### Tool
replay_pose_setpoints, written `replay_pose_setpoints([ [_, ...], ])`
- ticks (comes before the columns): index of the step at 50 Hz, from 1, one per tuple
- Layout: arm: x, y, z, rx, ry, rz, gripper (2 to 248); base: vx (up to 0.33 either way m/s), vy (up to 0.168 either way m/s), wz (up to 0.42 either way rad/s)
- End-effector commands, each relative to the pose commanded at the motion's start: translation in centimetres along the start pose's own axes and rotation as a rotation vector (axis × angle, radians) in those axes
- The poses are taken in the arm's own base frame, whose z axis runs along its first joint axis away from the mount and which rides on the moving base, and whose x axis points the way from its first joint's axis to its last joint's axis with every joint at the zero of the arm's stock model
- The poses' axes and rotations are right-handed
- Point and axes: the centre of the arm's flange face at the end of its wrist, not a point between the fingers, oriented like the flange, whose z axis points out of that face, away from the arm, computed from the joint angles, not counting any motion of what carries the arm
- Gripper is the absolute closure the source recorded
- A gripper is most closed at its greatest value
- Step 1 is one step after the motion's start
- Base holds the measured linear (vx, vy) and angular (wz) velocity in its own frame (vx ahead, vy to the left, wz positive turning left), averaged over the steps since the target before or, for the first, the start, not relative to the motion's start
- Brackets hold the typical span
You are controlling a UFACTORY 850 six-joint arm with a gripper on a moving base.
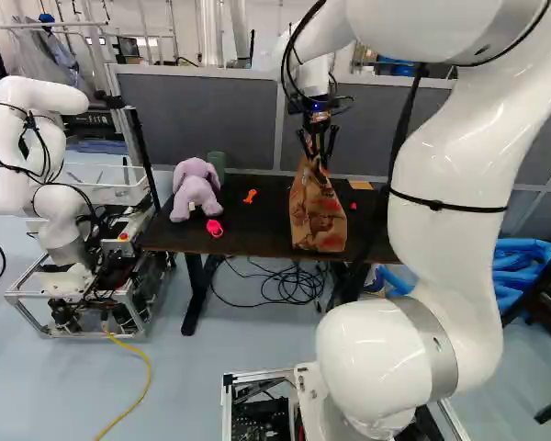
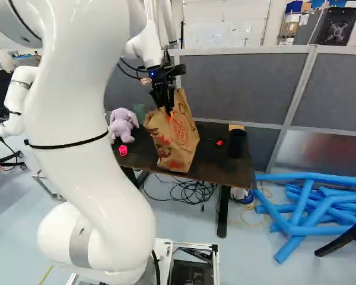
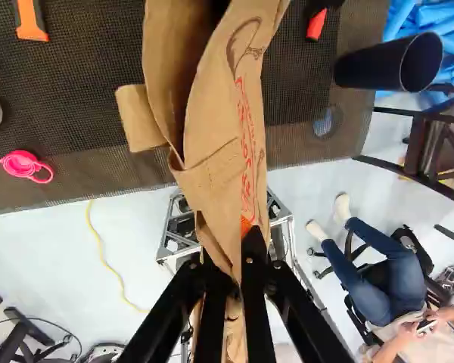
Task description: Pick up the bag on the ground and place it on the table
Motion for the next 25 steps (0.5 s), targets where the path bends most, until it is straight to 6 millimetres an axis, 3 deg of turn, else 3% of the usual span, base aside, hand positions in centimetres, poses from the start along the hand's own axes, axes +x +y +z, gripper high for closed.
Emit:
replay_pose_setpoints([
  [15,2.9,-0.9,2.1,-0.029,0.025,-0.021,223,0.000,0.000,0.000],
  [25,3.8,-1.4,3.1,-0.036,0.015,-0.026,223,0.000,0.000,0.000],
])
